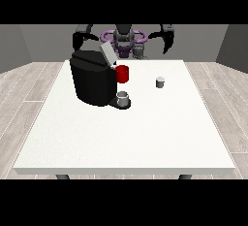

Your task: Insert the coffee pod into the coffee machine and close the lid

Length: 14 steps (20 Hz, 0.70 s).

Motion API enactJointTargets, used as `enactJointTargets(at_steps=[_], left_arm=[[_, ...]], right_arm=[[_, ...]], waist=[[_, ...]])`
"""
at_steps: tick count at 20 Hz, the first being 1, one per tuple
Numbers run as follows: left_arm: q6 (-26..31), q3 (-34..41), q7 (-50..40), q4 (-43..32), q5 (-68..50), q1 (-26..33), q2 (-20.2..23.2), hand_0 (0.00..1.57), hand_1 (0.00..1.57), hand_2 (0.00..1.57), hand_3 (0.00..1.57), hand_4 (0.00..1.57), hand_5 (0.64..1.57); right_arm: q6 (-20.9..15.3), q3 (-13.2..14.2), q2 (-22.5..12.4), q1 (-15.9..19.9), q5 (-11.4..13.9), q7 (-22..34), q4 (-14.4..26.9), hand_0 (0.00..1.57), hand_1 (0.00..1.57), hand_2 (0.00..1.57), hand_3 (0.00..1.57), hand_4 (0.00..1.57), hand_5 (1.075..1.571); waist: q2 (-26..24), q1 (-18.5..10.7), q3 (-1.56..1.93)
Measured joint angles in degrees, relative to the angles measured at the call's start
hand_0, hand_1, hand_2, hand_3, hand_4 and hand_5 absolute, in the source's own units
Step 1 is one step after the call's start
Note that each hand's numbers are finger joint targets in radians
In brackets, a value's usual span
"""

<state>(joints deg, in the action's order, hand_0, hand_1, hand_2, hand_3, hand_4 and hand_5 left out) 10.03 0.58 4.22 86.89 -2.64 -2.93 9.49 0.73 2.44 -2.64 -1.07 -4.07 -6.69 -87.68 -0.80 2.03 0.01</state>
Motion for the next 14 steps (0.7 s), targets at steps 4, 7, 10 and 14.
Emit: enactJointTargets(at_steps=[4,7,10,14], left_arm=[[-1.13,0.81,-1.50,-3.02,4.57,-3.07,3.50,0.00,0.00,0.00,0.00,0.00,1.571],[-1.24,1.67,-1.47,-5.95,7.12,-6.10,5.92,0.00,0.00,0.00,0.00,0.00,1.571],[-1.29,2.34,-0.03,-9.22,10.44,-8.08,9.24,0.00,0.00,0.00,0.00,0.00,1.571],[-3.45,2.62,1.87,-14.64,15.58,-11.15,11.92,0.00,0.00,0.00,0.00,0.00,1.571]], right_arm=[[-0.15,-0.26,0.32,1.74,0.07,-0.34,-0.29,0.00,0.00,0.00,0.00,0.29,1.571],[-0.10,0.17,0.52,3.64,-0.14,-2.11,0.72,0.00,0.00,0.00,0.00,0.40,1.571],[0.26,0.15,0.48,4.50,0.15,-4.28,1.42,0.00,0.00,0.00,0.00,0.41,1.571],[-0.34,-1.09,1.01,5.82,1.55,-4.67,1.63,0.00,0.00,0.00,0.00,0.49,1.571]], waist=[[2.24,1.43,0.01],[4.94,2.19,-0.01],[7.80,3.35,0.00],[11.28,5.20,-0.02]])
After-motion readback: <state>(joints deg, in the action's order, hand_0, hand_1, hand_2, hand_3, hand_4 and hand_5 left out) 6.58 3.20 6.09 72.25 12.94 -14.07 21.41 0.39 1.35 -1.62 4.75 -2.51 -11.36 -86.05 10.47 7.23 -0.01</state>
